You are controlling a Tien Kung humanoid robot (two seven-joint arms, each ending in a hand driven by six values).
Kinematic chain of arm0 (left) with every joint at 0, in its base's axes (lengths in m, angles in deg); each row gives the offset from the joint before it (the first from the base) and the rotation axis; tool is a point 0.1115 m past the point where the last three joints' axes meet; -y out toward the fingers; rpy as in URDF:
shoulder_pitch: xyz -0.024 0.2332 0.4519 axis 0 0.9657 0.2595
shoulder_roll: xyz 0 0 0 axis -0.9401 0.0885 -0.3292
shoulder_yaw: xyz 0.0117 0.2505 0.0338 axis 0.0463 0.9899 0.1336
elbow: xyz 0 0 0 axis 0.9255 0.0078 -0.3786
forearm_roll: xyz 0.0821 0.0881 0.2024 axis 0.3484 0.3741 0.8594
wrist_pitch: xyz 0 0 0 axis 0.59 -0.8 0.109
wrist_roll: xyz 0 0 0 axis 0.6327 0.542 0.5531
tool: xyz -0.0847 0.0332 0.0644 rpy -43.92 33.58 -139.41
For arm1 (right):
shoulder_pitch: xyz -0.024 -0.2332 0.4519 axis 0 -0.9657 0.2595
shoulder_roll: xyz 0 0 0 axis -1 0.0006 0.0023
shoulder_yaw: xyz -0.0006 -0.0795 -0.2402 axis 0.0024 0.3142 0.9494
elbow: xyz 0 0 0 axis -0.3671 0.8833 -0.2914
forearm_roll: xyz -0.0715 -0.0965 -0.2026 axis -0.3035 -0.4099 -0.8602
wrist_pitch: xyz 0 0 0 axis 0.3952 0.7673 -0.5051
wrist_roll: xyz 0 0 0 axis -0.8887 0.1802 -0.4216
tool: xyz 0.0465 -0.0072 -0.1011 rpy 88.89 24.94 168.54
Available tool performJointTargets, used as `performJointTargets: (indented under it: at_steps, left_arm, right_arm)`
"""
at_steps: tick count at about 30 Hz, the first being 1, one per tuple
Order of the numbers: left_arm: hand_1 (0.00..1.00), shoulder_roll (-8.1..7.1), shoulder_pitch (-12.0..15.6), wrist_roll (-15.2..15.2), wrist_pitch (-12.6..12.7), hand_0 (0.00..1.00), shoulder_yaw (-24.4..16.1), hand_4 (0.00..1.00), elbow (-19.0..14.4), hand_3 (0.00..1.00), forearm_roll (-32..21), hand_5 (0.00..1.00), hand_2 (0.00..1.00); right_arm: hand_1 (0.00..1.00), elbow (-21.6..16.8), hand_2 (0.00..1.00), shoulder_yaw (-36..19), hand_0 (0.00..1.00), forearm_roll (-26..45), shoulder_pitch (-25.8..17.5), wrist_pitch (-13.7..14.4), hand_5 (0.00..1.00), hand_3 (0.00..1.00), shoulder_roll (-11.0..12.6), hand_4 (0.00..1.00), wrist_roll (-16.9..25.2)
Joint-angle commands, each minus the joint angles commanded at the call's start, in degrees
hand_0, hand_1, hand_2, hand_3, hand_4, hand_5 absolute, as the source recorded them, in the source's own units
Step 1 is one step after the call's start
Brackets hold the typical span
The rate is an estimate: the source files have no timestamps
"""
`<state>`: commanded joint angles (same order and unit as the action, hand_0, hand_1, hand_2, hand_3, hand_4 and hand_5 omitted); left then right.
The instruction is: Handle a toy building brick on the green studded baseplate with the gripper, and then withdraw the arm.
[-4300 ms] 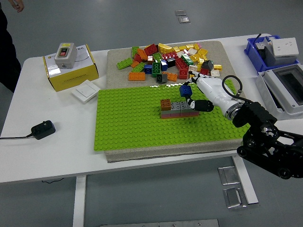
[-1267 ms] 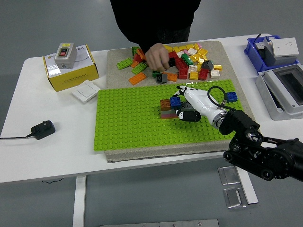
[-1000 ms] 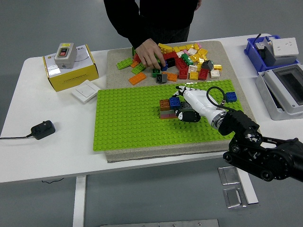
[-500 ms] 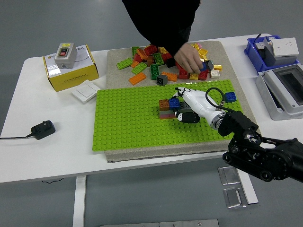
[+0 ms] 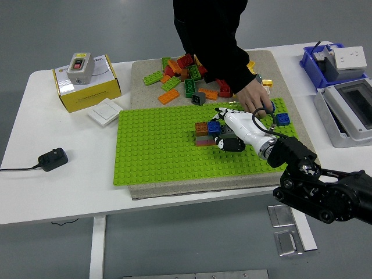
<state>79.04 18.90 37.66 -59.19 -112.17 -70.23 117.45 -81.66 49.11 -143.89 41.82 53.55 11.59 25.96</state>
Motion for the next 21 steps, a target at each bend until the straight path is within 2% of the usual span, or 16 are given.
performJointTargets:
  at_steps: [21]
  left_arm:
    - [0.660, -0.08, -0.1, 0.2, -0.3, 0.660, -0.1, 0.158, 0.0, 0.594, 0.2, 0.682, 0.568]
  right_arm:
    - [0.903, 0.2, 0.969, -0.2, 0.831, 0.0, 0.2, -0.1, 0.341, 0.817, -0.1, 0.490, 0.0]
